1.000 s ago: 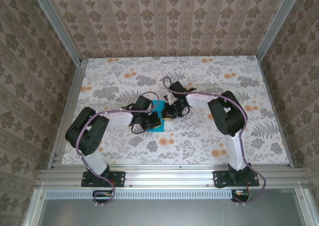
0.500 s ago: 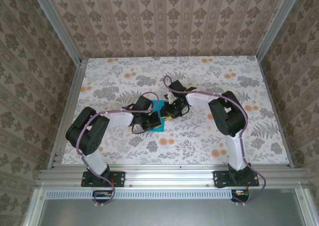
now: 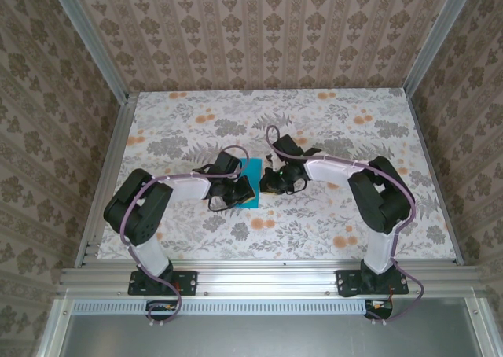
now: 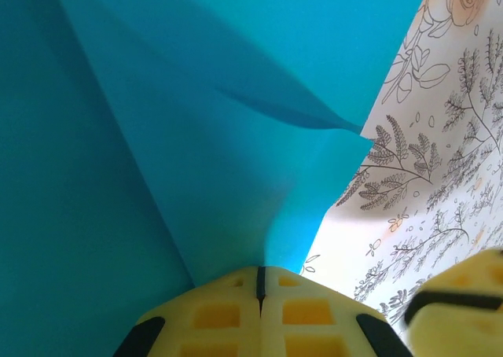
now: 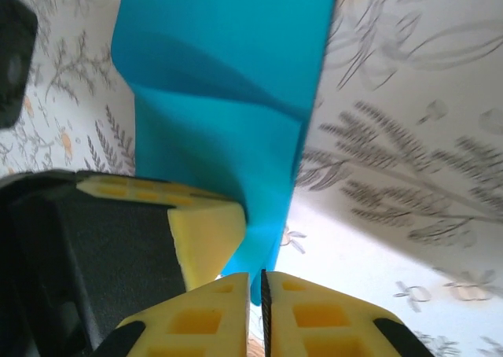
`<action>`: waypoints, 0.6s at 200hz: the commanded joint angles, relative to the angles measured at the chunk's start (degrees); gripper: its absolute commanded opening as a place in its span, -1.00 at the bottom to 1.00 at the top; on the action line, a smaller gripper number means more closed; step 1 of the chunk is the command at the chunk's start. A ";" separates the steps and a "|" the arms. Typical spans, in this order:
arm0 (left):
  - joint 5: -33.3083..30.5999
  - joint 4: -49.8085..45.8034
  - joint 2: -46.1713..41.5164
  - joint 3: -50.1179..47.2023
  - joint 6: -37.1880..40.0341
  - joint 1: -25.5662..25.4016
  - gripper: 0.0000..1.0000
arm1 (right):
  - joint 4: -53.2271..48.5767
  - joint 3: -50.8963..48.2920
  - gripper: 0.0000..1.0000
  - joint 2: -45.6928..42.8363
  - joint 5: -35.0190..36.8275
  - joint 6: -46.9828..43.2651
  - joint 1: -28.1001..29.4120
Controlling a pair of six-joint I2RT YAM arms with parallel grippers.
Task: Fold a paper plane with a square sheet of paper (pick it up from the middle)
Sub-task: Fold the triangle a second time at the center of the table.
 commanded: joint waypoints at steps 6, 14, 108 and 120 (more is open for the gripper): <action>-3.83 -6.39 2.76 -2.46 -2.27 -0.25 -0.96 | 4.44 -1.87 -0.78 0.36 -2.82 3.80 1.33; -3.74 -6.42 2.89 -2.62 -2.35 -0.25 -0.96 | 5.59 -2.23 -0.80 0.77 -4.00 4.45 1.62; -2.66 -5.07 2.62 -4.22 -4.68 0.19 -0.98 | 12.66 -7.23 -0.89 3.71 -5.61 7.42 2.78; -2.27 -4.56 2.54 -4.62 -5.11 0.34 -0.98 | 14.17 -8.09 -0.88 3.87 -5.64 7.99 2.78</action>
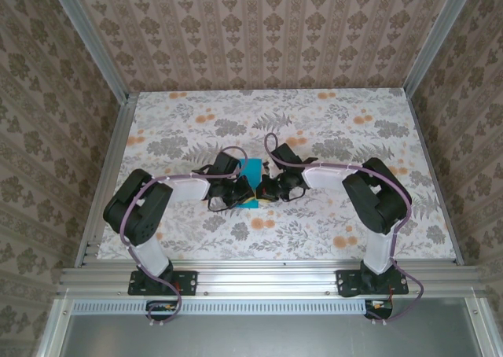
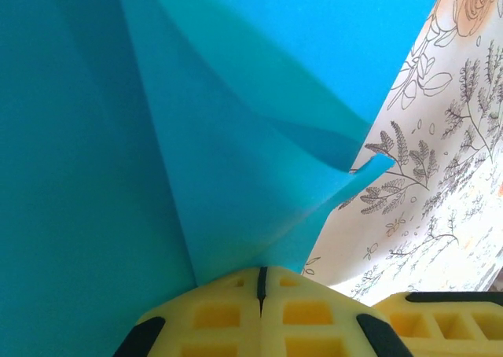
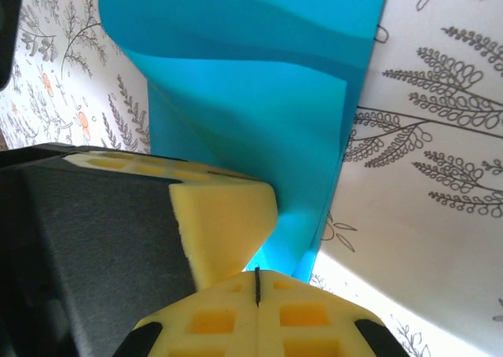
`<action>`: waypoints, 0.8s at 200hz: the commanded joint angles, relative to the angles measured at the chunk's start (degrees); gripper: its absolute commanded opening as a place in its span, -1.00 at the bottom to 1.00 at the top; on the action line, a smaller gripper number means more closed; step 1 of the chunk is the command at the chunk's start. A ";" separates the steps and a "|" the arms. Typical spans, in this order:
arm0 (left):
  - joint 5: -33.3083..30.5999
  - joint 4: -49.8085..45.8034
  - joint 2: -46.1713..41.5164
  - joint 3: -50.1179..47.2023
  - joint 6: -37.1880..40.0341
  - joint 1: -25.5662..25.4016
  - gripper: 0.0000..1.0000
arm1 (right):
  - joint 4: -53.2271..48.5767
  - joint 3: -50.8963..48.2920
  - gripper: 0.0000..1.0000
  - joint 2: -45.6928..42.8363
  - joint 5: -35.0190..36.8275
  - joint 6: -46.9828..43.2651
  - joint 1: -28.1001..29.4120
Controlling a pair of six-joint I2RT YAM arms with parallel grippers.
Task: Fold a paper plane with a square sheet of paper (pick it up from the middle)
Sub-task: Fold the triangle a second time at the center of the table.
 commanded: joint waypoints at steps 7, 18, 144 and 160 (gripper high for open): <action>-2.58 -5.92 2.77 -3.66 -2.94 0.29 -0.98 | 5.03 -3.14 -0.88 3.01 -0.81 2.65 1.14; -2.16 -5.62 2.80 -3.75 -3.31 0.43 -0.99 | 6.29 -3.87 -0.89 3.20 -0.82 3.08 1.14; -0.71 -5.45 2.60 -5.07 -5.07 1.44 -0.99 | 14.74 -8.96 -0.87 -2.38 0.26 8.21 3.69; -0.54 -5.28 2.51 -5.05 -5.16 1.44 -0.99 | 15.09 -9.27 -0.87 -1.41 1.46 9.05 3.69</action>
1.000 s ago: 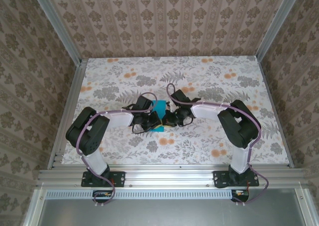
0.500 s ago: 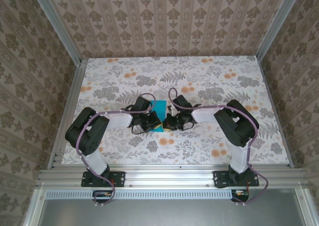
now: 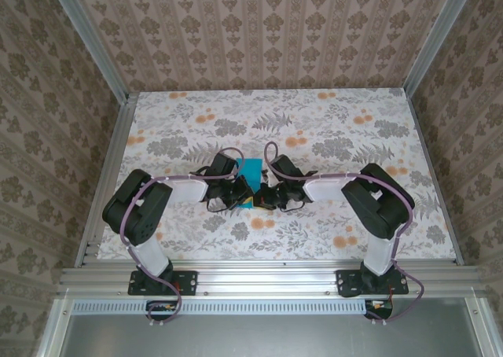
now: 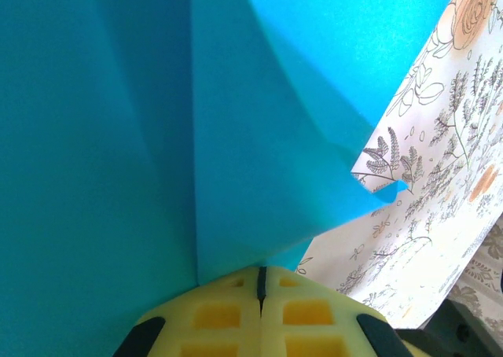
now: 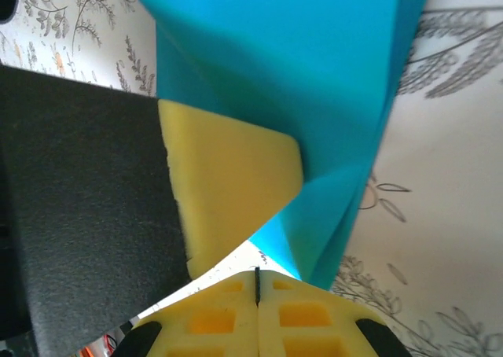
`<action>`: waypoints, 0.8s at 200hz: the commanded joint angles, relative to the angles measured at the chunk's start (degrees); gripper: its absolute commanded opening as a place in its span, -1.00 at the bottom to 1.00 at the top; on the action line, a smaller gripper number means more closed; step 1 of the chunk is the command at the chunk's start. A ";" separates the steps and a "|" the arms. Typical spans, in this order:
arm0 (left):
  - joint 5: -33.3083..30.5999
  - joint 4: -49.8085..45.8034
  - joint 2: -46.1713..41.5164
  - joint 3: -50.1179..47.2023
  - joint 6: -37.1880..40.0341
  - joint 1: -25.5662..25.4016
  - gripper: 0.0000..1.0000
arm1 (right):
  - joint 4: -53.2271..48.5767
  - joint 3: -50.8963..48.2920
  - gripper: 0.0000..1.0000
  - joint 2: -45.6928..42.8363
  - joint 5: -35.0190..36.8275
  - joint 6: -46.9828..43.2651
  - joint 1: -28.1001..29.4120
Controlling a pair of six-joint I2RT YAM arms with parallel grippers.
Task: Fold a paper plane with a square sheet of paper (pick it up from the middle)
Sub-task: Fold the triangle a second time at the center of the table.
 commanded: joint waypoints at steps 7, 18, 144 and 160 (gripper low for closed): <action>-3.10 -8.76 2.62 -3.07 -1.25 0.32 -0.99 | 2.20 -1.12 -0.87 1.27 1.21 3.07 0.33; -3.10 -8.76 2.54 -3.14 -1.25 0.32 -0.99 | 1.68 -1.36 -0.88 1.39 2.67 3.26 0.20; -3.20 -9.14 2.36 -2.44 -1.07 0.49 -0.99 | 4.99 -4.26 -0.85 -5.97 4.26 10.34 -1.39; -3.19 -9.12 2.36 -2.39 -1.16 0.50 -0.99 | 6.08 -4.15 -0.85 -4.66 4.37 11.09 -1.34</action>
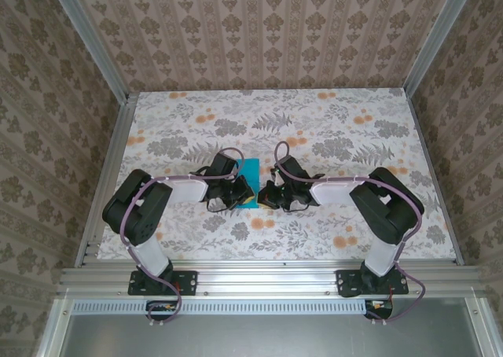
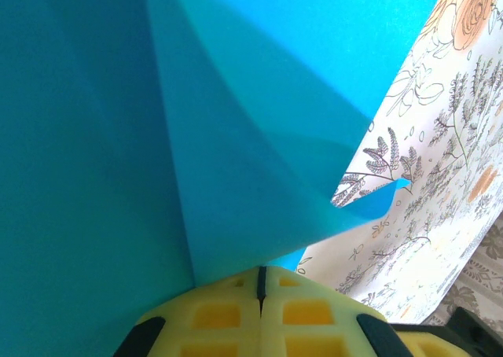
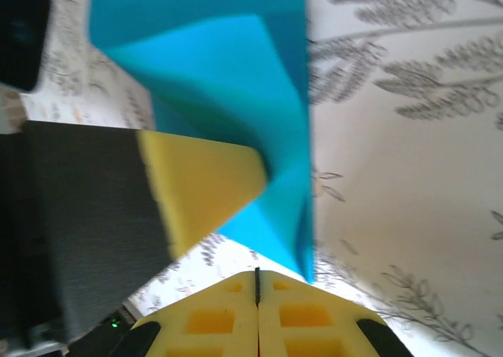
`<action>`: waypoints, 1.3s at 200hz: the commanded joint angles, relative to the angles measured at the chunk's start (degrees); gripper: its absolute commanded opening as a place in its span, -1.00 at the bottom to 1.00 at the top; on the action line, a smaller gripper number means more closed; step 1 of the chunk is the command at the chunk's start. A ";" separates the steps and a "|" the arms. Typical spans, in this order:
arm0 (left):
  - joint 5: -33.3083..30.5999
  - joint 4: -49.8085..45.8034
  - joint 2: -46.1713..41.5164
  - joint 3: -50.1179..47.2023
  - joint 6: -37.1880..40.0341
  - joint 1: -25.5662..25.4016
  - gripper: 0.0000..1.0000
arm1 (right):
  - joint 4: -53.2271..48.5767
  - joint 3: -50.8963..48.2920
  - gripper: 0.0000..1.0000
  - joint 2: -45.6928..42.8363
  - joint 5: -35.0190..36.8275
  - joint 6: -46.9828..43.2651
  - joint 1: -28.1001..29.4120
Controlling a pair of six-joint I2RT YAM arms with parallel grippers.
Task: Fold a paper plane with a square sheet of paper (pick it up from the middle)
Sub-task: Fold the triangle a second time at the center of the table.
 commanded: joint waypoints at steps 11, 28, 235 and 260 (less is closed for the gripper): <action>-3.24 -9.24 2.40 -2.26 -0.96 0.48 -0.99 | 2.53 0.46 -0.85 1.31 0.58 2.85 -0.01; -3.15 -9.25 2.49 -2.24 -0.99 0.46 -0.99 | 3.85 0.74 -0.85 3.25 -0.47 3.46 0.37; -3.33 -2.36 1.17 -0.16 15.49 11.07 -0.82 | -22.87 3.10 -0.88 8.18 9.86 -1.84 0.87; -3.23 -0.82 1.97 -0.66 17.98 14.12 -0.83 | -22.86 2.75 -0.88 8.01 9.71 -1.84 0.82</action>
